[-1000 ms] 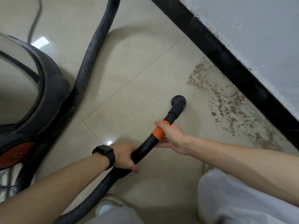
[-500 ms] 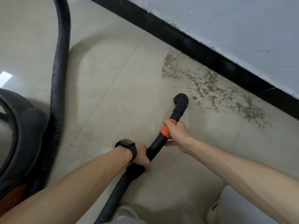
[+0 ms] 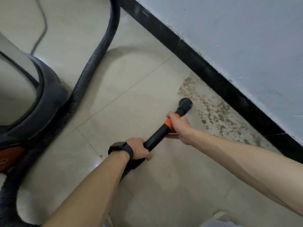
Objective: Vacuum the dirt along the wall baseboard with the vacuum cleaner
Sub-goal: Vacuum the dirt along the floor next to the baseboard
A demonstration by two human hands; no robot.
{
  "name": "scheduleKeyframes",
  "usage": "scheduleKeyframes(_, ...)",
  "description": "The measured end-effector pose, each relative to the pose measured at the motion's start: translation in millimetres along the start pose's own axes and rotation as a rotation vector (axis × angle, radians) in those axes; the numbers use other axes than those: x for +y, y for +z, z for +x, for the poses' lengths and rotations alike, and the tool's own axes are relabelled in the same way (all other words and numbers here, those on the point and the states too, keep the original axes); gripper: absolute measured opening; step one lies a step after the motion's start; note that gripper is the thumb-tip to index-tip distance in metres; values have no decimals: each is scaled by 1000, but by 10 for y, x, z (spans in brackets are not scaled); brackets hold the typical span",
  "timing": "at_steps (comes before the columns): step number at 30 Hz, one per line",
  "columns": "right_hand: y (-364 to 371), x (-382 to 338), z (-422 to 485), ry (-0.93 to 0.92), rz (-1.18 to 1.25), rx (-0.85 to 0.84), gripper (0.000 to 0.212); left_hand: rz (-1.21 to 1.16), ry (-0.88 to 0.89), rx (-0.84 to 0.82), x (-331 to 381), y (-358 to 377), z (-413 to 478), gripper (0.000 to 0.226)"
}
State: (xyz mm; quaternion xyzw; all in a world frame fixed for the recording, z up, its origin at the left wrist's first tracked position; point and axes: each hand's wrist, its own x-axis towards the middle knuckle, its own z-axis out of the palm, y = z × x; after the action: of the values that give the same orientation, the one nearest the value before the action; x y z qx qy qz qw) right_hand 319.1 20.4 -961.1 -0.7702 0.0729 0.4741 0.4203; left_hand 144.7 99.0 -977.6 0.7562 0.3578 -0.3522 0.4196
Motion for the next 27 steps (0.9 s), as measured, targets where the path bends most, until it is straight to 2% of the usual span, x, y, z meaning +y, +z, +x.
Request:
scheduleKeyframes(7,231,-175,-6,-60,-24,-91,25,-84,-69,158,-41,35,-200,38)
scheduleKeyframes(12,237,-142,31,-70,13,-121,23,-49,-99,159,-18,40,-226,34)
scheduleKeyframes(17,112,-58,129,-94,88,-123,18,-97,-35,152,83,160,-237,29)
scheduleKeyframes(24,-1,-139,250,-167,57,1,13,-146,7,184,359,270,-93,29)
scheduleKeyframes(27,-96,-275,331,-164,88,26,20,-161,15,207,494,205,9,26)
